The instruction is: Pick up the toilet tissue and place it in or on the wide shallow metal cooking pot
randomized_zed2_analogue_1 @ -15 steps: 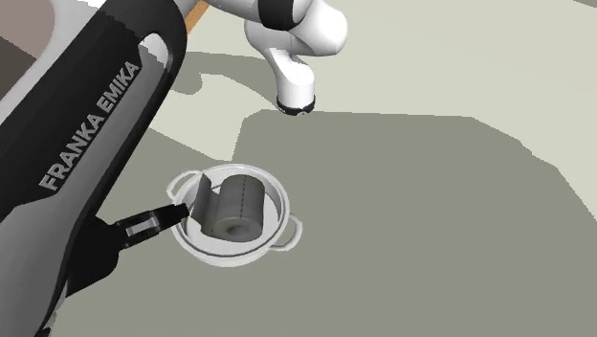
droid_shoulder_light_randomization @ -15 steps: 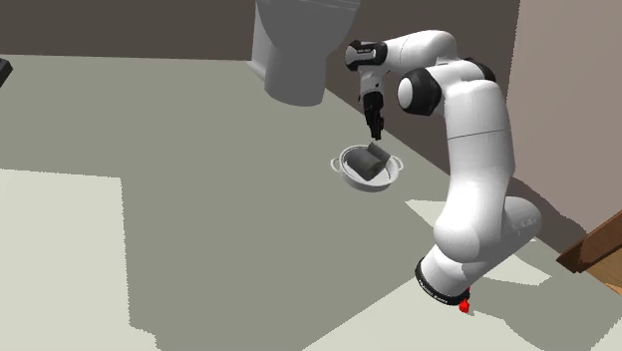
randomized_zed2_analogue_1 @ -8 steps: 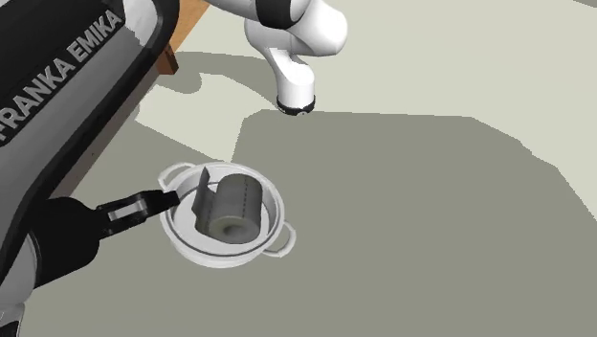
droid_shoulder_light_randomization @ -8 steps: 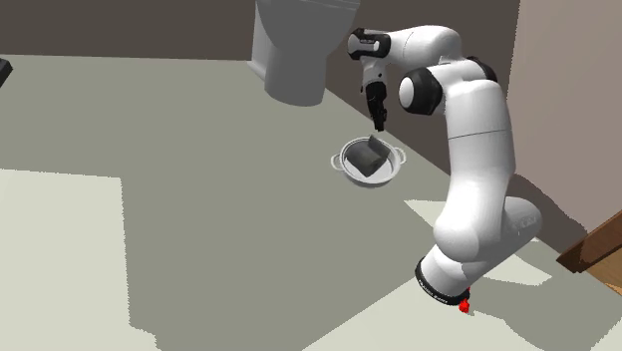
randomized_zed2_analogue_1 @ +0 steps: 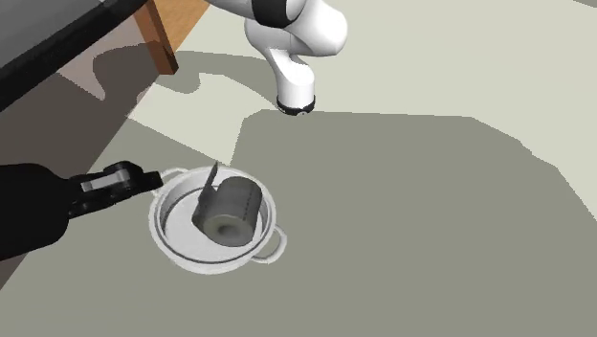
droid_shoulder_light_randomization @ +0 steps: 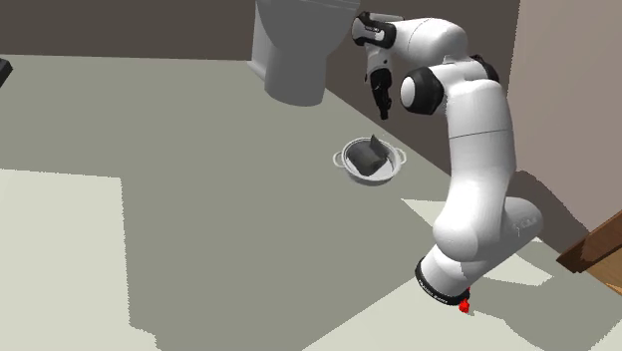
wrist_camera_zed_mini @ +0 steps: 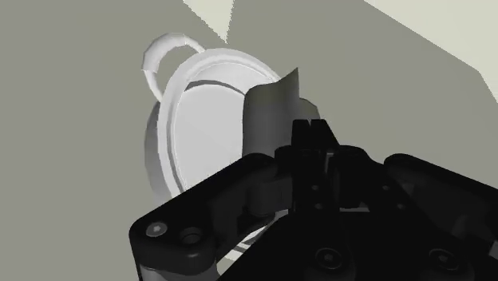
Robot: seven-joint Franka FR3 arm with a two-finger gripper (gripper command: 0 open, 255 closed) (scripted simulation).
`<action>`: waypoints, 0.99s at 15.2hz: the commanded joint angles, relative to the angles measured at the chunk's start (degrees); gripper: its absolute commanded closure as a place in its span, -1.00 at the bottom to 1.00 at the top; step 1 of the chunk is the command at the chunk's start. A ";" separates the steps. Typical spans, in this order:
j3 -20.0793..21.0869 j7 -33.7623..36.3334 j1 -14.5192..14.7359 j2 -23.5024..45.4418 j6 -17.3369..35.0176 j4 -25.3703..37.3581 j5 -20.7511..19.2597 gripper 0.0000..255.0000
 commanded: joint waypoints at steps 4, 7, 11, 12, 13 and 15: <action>-1.17 2.57 1.61 -6.23 6.91 -9.38 0.41 -1.00; -4.01 9.87 5.54 -18.93 28.49 -31.93 1.11 -1.00; -6.09 19.20 8.63 -30.41 55.61 -53.72 0.32 -1.00; -6.08 19.67 8.66 -30.87 56.99 -54.68 0.23 -1.00; -6.02 19.65 8.69 -30.87 57.75 -55.44 0.27 -1.00; -5.93 19.59 8.77 -30.83 59.28 -56.93 0.37 -1.00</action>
